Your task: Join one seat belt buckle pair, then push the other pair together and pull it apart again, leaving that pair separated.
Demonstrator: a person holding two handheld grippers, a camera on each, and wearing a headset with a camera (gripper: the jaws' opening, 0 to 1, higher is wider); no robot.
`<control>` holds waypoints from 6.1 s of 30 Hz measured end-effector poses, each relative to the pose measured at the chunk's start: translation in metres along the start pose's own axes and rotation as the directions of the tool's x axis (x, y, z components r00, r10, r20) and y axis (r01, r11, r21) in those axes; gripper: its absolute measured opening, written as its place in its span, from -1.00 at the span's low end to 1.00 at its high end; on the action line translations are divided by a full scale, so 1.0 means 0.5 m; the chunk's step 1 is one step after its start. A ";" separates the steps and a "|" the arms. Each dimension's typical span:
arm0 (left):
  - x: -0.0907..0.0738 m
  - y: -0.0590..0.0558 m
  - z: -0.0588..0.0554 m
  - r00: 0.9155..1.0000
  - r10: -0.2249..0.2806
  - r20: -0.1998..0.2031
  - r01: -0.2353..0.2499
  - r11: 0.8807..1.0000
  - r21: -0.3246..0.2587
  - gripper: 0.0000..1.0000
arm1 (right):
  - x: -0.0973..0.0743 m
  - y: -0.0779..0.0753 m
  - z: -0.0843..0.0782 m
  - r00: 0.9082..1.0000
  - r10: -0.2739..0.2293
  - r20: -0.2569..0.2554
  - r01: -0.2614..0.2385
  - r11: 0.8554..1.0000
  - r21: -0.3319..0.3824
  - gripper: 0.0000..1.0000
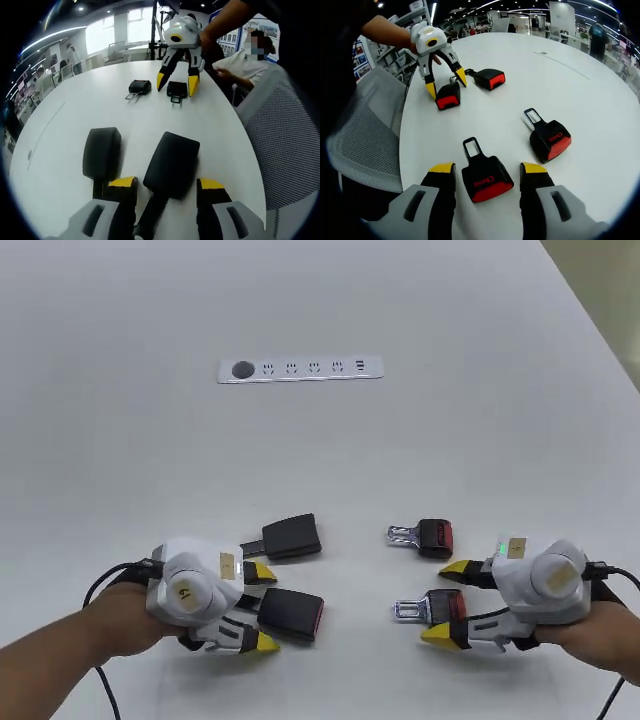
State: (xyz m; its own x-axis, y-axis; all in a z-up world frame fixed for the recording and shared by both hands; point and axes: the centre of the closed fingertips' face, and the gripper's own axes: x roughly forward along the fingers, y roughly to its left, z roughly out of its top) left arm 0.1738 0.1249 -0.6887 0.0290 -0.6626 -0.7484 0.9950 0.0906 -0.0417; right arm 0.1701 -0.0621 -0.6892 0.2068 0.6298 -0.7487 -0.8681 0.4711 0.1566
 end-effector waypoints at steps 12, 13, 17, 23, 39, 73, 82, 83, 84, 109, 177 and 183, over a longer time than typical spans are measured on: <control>0.007 -0.004 0.005 1.000 0.026 -0.006 -0.026 1.000 -0.012 -0.28 | 0.005 -0.004 -0.012 1.000 0.022 -0.020 -0.024 0.997 -0.067 -0.21; 0.006 -0.003 0.004 1.000 0.028 -0.004 -0.028 0.999 -0.014 -0.29 | 0.005 -0.005 -0.012 0.999 0.023 -0.023 -0.024 0.997 -0.068 -0.21; 0.007 -0.001 0.002 0.999 0.047 0.000 -0.047 0.998 -0.041 -0.32 | -0.003 -0.002 -0.022 0.998 0.035 -0.044 -0.039 0.994 -0.103 -0.24; 0.006 -0.004 0.006 0.998 0.056 -0.010 -0.056 0.997 -0.047 -0.33 | -0.011 -0.002 -0.034 0.997 0.038 -0.070 -0.048 0.988 -0.146 -0.29; 0.008 0.001 0.002 0.995 0.089 -0.038 -0.093 0.991 -0.100 -0.35 | -0.022 0.007 -0.029 0.993 0.065 -0.098 -0.087 0.967 -0.241 -0.33; 0.009 0.000 0.002 0.993 0.081 -0.090 -0.090 0.990 -0.104 -0.36 | 0.064 0.031 0.047 0.990 0.093 -0.101 -0.118 0.955 -0.272 -0.33; 0.009 0.000 0.001 0.992 0.082 -0.092 -0.092 0.990 -0.107 -0.36 | 0.101 0.054 0.077 0.990 0.108 -0.088 -0.129 0.950 -0.283 -0.33; 0.009 -0.001 0.001 0.992 0.082 -0.092 -0.092 0.990 -0.109 -0.36 | 0.106 0.055 0.081 0.990 0.115 -0.084 -0.134 0.949 -0.284 -0.33; 0.009 -0.001 0.001 0.992 0.082 -0.093 -0.092 0.990 -0.110 -0.36 | 0.107 0.054 0.083 0.990 0.116 -0.081 -0.135 0.949 -0.284 -0.33; 0.011 0.000 0.001 0.989 0.105 -0.104 -0.119 0.984 -0.135 -0.37 | 0.130 0.080 0.111 0.990 0.124 -0.060 -0.136 0.949 -0.283 -0.33; 0.009 -0.003 -0.004 0.999 0.031 -0.012 -0.031 0.999 -0.014 -0.40 | 0.138 0.100 0.142 0.983 0.178 0.038 -0.157 0.933 -0.323 -0.36; 0.007 -0.001 -0.003 1.000 0.021 0.012 -0.021 1.000 -0.013 -0.40 | 0.137 0.102 0.145 0.982 0.184 0.049 -0.159 0.933 -0.324 -0.36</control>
State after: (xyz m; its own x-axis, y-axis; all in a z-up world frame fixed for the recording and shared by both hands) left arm 0.1732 0.1236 -0.6923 0.0513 -0.6692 -0.7413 0.9929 0.1141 -0.0342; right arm 0.1728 0.0497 -0.6858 0.0651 0.7355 -0.6744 -0.9887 0.1391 0.0563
